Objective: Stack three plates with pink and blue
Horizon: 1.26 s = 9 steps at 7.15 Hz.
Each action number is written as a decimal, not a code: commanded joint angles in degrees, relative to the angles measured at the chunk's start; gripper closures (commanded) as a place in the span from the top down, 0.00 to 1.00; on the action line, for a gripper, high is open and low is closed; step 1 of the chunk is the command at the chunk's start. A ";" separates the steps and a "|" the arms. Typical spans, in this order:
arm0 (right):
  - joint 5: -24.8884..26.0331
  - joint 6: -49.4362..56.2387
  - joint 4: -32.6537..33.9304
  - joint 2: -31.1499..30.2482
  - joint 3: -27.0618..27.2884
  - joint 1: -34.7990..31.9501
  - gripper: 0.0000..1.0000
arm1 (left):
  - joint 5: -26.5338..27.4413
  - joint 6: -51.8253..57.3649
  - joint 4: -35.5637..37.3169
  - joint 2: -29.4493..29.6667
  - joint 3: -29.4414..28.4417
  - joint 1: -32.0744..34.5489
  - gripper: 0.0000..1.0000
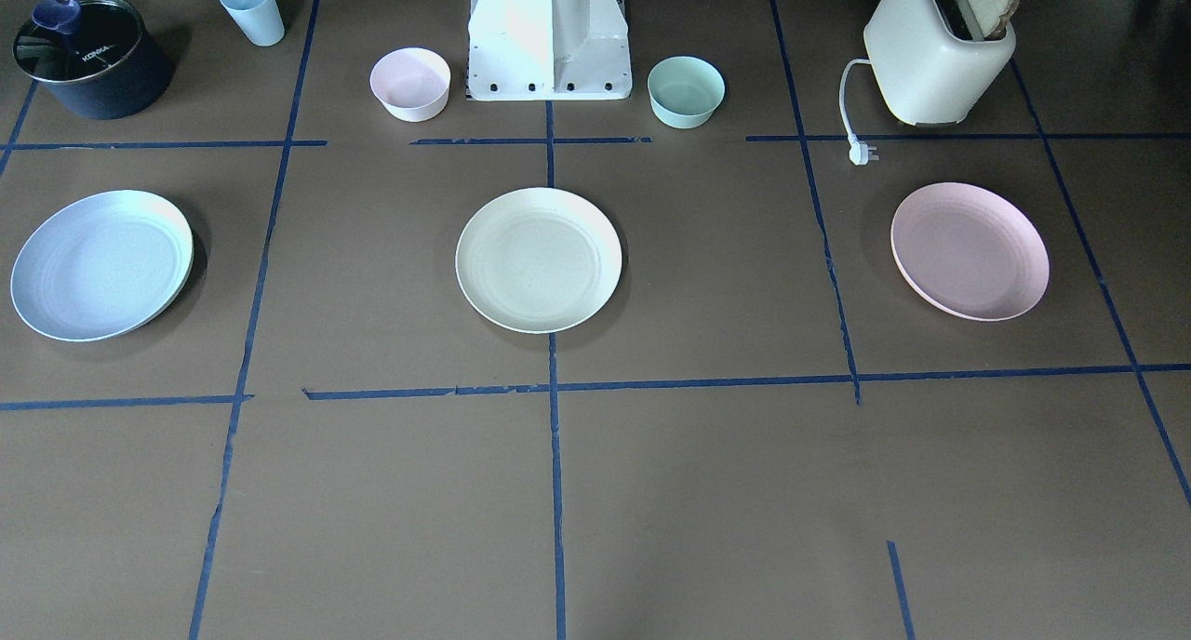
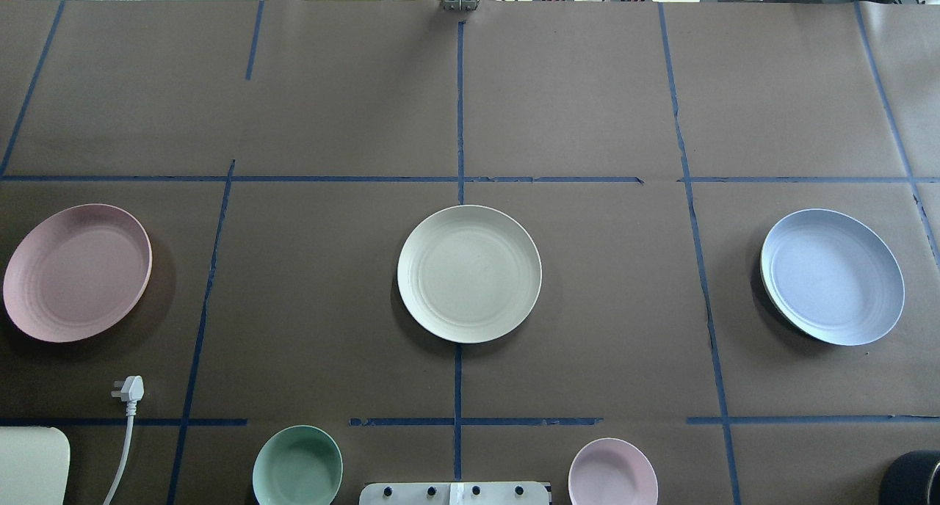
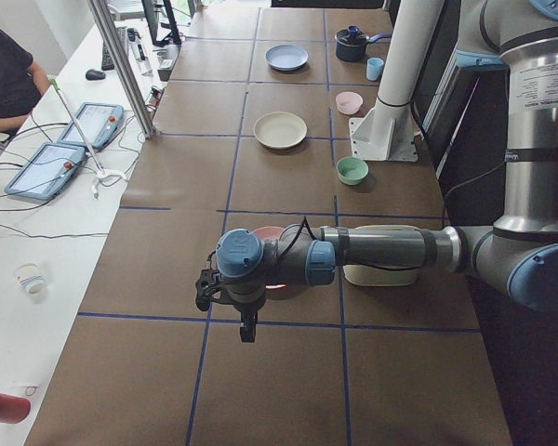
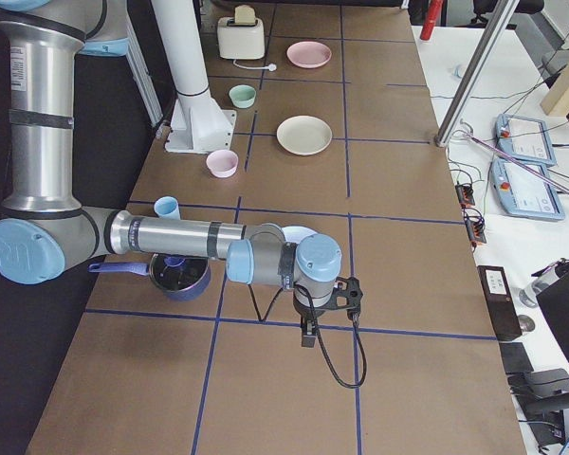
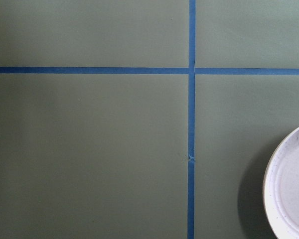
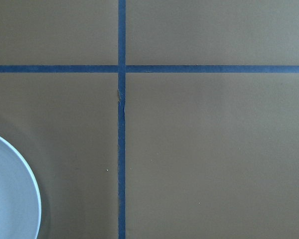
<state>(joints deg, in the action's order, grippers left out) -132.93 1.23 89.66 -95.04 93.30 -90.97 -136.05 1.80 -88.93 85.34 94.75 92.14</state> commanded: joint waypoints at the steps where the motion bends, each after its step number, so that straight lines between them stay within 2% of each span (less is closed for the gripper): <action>1: 0.04 0.00 -0.10 0.03 0.13 0.00 1.00 | -0.01 -0.04 -0.10 0.00 0.17 -0.03 1.00; 5: 0.04 0.09 -0.10 0.12 0.30 0.00 1.00 | -0.18 -4.07 -1.58 0.00 2.63 -2.58 1.00; 7: 0.04 0.09 -0.10 0.20 0.39 0.00 1.00 | -3.42 -10.03 -7.46 -0.35 2.20 -5.10 1.00; 9: 0.04 0.09 -0.10 0.47 0.31 0.00 1.00 | -3.44 -22.48 -17.10 -1.22 1.85 -10.03 1.00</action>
<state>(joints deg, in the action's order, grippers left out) -132.89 1.32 89.56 -94.73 93.66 -90.97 -139.23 -13.21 -100.19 84.65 96.86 85.05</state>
